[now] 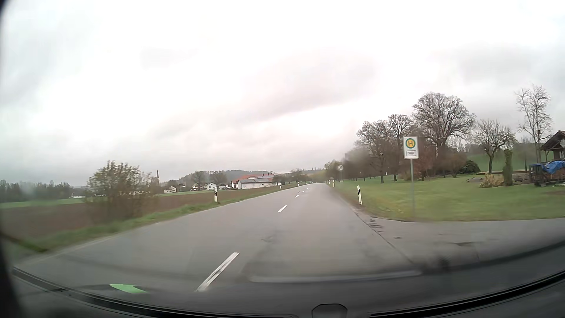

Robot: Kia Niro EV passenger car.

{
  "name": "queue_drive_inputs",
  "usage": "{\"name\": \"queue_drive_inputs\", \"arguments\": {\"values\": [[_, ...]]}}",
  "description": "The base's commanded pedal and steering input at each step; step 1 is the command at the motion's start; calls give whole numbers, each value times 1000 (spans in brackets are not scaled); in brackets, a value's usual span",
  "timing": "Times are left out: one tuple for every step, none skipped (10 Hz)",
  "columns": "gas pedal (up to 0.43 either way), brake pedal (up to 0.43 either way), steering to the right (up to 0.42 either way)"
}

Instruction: Follow the waypoints while adhering to traffic rules and regulations

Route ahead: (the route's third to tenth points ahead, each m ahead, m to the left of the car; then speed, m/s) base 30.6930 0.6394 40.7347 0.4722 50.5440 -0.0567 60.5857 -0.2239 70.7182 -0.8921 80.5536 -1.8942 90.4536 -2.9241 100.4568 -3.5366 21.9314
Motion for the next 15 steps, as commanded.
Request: {"name": "queue_drive_inputs", "arguments": {"values": [[228,0,14],[220,0,14],[220,0,14],[220,0,14],[228,0,14],[228,0,13],[228,0,8],[228,0,5],[228,0,3],[228,0,2],[228,0,2],[220,0,1],[197,0,2],[189,0,1],[189,0,2]]}}
